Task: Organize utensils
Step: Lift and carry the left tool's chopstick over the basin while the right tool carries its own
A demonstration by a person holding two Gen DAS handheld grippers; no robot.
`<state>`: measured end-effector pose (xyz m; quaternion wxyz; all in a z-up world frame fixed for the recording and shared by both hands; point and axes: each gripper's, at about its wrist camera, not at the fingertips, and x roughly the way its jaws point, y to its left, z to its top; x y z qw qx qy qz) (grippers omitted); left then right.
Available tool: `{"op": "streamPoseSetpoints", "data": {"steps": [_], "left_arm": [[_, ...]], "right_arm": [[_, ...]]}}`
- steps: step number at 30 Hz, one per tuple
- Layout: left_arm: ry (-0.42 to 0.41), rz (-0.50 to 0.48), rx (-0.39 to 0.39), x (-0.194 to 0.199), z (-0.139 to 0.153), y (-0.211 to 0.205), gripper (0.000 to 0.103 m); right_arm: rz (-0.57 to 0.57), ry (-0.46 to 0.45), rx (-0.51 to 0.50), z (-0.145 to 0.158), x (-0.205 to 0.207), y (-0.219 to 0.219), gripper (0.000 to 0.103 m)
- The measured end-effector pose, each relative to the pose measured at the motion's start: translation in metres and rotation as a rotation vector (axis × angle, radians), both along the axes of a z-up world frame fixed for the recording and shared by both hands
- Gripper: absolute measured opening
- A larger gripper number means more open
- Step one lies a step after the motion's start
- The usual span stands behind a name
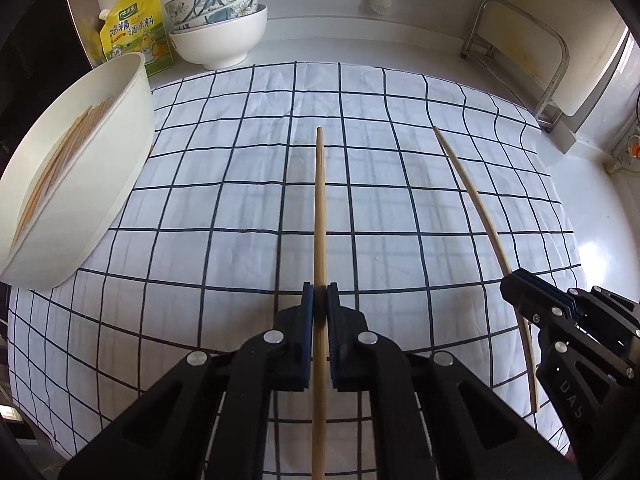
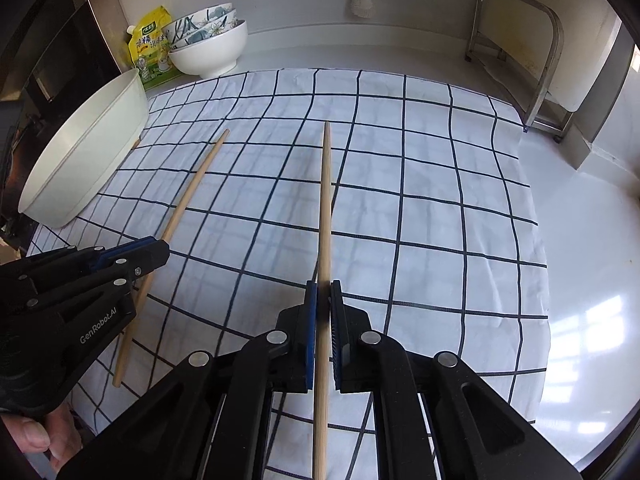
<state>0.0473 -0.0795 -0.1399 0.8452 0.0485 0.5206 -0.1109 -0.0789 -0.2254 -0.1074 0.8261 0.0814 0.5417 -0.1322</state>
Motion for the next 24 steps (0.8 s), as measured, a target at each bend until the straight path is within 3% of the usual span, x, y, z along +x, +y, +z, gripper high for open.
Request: {"op": "streamPoseSetpoints", "data": {"steps": [8,15,24], "left_arm": [[-0.038,0.039,-0.049,-0.003,0.047,0.053,0.007],[-0.118,0.117,-0.071,0.014,0.1,0.122,0.007],[-0.219,0.214,-0.046,0.051,0.15,0.21,0.008]], "right_arm": [[0.073,-0.061,0.023,0.051,0.023,0.042,0.006],[0.183,-0.137,0.038,0.095,0.079,0.098,0.007],[0.293,-0.199,0.078,0.104,0.168,0.16,0.007]]}}
